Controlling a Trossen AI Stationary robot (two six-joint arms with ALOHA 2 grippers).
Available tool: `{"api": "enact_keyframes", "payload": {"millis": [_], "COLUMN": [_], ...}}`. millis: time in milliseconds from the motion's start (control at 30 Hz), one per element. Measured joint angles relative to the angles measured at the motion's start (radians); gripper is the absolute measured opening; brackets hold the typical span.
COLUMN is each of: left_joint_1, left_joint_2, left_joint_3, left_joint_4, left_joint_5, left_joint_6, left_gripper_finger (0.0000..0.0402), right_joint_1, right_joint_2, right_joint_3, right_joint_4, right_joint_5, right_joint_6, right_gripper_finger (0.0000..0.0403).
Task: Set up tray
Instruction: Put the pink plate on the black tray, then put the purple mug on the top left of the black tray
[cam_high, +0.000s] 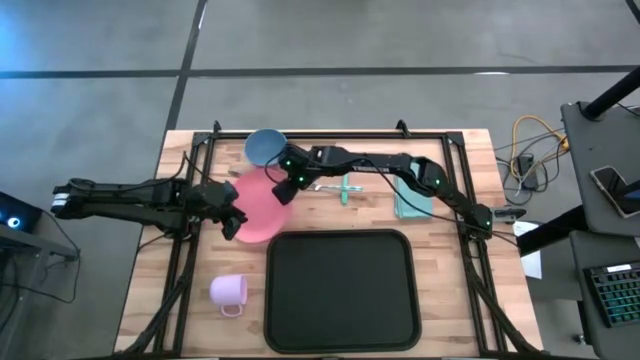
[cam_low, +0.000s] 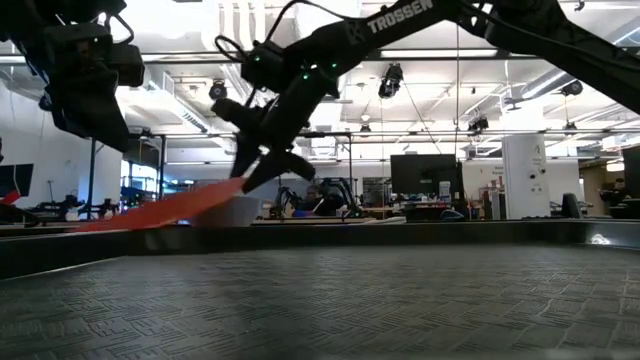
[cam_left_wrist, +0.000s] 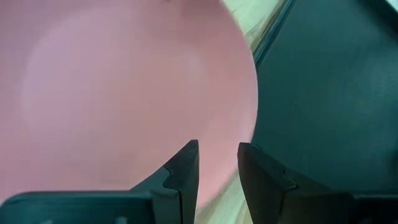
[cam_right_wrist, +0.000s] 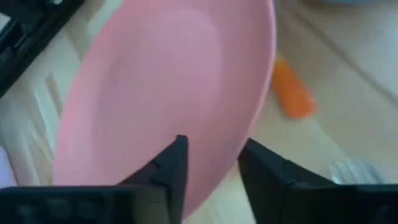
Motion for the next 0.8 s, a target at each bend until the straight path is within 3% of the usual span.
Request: {"api": "enact_keyframes", "payload": {"millis": [200, 333, 633, 800], "left_joint_1": [0.000, -0.001, -0.001, -0.023], "left_joint_2": [0.000, -0.001, 0.000, 0.027], "left_joint_3": [0.000, 0.000, 0.007, 0.084], "left_joint_4": [0.000, -0.004, -0.021, -0.095], "left_joint_5": [0.002, 0.055, 0.162, 0.242], "left_joint_6": [-0.019, -0.023, -0.114, -0.155], "left_gripper_finger": [0.0092, 0.0092, 0.0091, 0.0071], "right_joint_1": [0.030, 0.028, 0.028, 0.033], "right_joint_2": [0.040, 0.025, -0.039, -0.040], "right_joint_3": [0.009, 0.039, 0.122, 0.120], "right_joint_4": [0.043, -0.012, -0.240, -0.362], "right_joint_5": [-0.013, -0.001, -0.001, 0.001], "right_joint_6": [0.043, -0.037, -0.124, -0.229], "right_gripper_finger": [0.0201, 0.0224, 0.0236, 0.0230]}}
